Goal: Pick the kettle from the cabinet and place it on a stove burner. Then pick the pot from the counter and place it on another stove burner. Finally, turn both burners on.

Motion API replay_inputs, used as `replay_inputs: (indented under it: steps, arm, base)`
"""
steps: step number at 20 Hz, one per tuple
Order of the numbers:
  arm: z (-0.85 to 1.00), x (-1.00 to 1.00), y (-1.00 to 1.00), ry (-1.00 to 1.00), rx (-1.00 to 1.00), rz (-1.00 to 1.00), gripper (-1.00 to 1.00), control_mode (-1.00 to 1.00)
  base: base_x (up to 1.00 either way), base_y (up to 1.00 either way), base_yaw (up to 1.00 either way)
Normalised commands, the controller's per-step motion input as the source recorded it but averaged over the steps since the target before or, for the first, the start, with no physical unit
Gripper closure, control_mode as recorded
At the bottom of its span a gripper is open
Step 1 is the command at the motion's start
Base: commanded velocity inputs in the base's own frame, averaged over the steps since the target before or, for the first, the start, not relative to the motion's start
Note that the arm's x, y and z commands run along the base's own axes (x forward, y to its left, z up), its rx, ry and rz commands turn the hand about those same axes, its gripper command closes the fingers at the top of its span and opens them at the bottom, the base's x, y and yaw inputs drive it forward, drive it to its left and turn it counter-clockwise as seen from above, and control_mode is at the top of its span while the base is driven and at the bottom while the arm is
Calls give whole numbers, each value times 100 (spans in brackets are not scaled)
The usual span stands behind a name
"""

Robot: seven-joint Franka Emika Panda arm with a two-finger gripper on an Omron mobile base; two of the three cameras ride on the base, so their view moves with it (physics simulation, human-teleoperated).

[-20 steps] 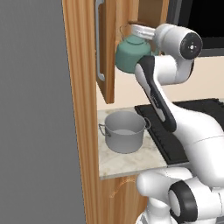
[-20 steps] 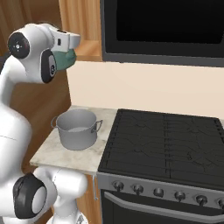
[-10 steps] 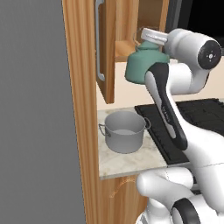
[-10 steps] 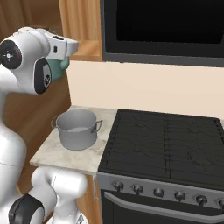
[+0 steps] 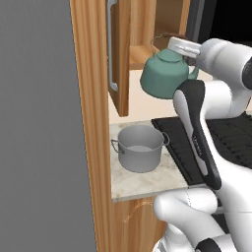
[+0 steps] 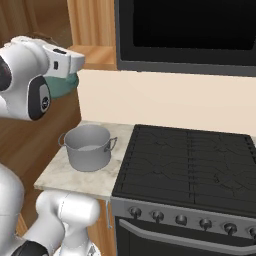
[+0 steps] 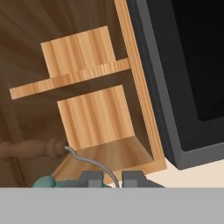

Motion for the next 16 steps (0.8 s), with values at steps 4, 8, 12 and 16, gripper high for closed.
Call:
replay_inputs:
  steps: [4, 8, 12, 16]
  arm:
    - [2, -43, -1, 13, 1, 0, 100, -100]
    - [0, -44, -1, 12, 0, 0, 100, -100]
    - [-1, -50, -7, 2, 0, 0, 100, -100]
    - [-5, -33, -7, 0, 0, 0, 100, -100]
  base:
    - [0, 0, 0]
    - [0, 0, 0]
    - [0, 0, 0]
    - [0, 0, 0]
